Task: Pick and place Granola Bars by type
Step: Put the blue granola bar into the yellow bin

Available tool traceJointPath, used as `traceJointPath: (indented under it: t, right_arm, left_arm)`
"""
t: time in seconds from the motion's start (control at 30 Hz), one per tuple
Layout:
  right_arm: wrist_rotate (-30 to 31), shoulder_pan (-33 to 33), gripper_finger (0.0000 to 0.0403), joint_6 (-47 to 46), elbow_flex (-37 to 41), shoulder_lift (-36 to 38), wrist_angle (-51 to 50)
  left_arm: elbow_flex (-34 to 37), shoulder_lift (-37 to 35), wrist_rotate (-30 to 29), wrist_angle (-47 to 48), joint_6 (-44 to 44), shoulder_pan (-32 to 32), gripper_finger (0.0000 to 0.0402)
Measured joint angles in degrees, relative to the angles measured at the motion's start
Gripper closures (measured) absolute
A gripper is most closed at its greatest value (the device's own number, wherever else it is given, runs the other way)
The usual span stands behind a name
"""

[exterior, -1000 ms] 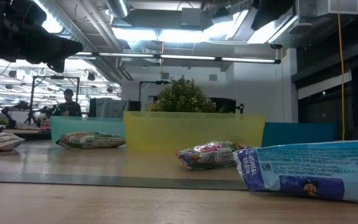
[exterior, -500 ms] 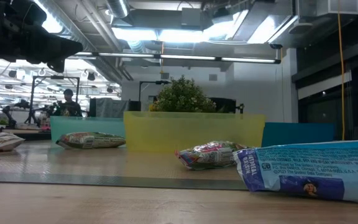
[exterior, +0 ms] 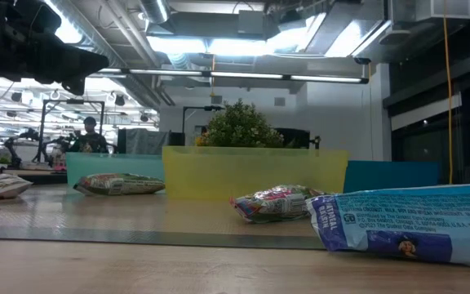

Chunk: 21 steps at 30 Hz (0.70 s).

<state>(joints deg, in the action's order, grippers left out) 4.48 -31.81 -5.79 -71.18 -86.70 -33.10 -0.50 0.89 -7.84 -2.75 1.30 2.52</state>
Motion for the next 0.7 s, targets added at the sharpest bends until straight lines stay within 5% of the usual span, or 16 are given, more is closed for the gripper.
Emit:
traceJointPath:
  t: [0.27, 0.7]
  right_arm:
    - [0.84, -0.13, 0.0251, -1.63, 0.53, -6.28, 2.19]
    - [0.04, -0.76, 0.0096, -14.22, 0.59, -14.37, 2.31]
  left_arm:
    - [0.00, 0.01, 0.01, -0.01, 0.00, 0.00, 0.0391]
    - [-0.02, 0.02, 0.00, -0.02, 0.00, 0.00, 0.0393]
